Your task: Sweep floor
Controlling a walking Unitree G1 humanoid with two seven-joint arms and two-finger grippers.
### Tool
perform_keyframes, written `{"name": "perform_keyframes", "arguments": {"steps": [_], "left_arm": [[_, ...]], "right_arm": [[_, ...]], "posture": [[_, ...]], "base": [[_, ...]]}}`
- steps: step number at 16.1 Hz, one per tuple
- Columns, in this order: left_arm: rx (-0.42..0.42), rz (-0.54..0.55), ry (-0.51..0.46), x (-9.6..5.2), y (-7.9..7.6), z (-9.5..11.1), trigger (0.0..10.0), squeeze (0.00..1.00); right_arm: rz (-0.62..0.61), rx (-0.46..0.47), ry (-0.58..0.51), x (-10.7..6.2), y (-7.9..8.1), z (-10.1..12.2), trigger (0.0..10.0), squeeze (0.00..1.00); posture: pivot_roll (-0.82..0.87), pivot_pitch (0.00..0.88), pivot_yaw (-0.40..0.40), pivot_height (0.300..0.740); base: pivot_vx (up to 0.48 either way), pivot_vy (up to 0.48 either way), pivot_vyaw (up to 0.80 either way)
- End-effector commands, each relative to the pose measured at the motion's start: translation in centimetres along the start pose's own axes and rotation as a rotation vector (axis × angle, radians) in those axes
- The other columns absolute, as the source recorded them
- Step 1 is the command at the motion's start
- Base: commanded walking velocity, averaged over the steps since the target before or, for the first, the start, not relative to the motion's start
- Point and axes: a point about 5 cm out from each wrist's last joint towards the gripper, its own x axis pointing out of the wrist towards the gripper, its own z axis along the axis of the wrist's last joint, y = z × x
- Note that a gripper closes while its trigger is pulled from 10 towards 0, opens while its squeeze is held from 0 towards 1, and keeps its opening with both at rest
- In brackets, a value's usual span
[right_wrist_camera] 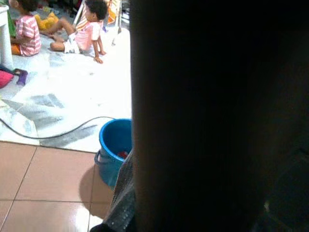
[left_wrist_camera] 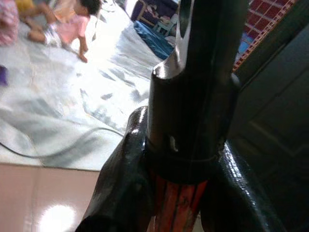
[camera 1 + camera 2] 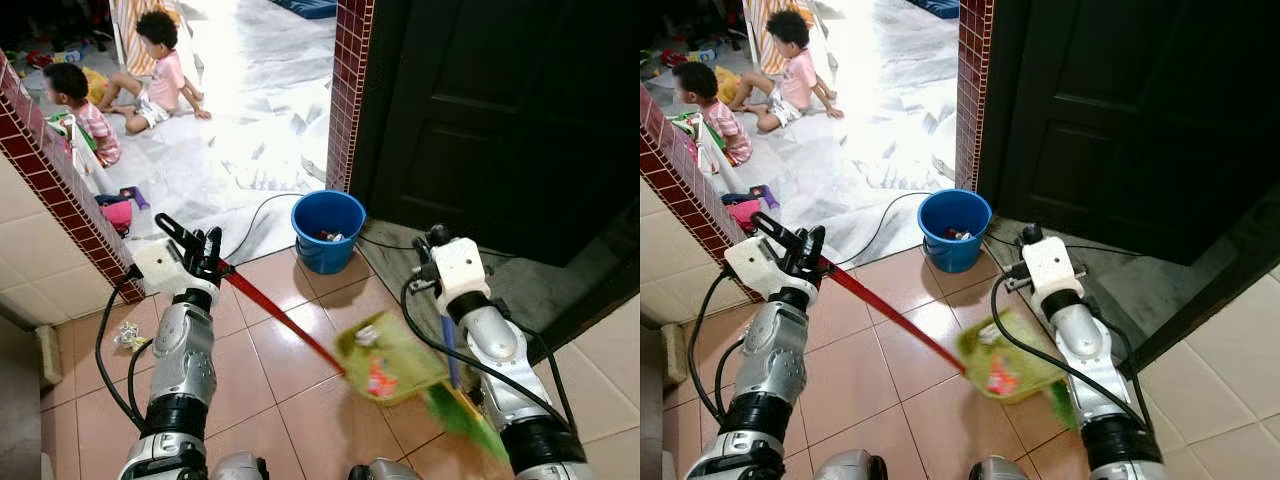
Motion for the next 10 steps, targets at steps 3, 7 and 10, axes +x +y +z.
{"name": "perform_keyframes", "arguments": {"steps": [3,7,10], "left_arm": [[-0.168,-0.01,-0.051,1.1,-0.6,1.0,10.0,0.0],[-0.093,-0.025,-0.088,1.7,-0.9,1.9,10.0,0.0],[0.048,-0.039,-0.117,1.6,-0.7,2.7,10.0,0.0]], "right_arm": [[0.011,-0.008,-0.013,0.2,0.3,0.2,10.0,0.0],[0.041,-0.005,-0.032,0.6,1.0,0.6,10.0,0.0],[0.042,-0.002,-0.036,0.7,1.2,0.6,10.0,0.0]], "posture": [[-0.09,0.0,-0.014,0.74],[-0.09,0.0,-0.016,0.74],[-0.09,0.0,-0.009,0.74]], "base": [[0.0,0.0,0.0],[0.0,0.0,0.0],[0.0,0.0,0.0]]}}
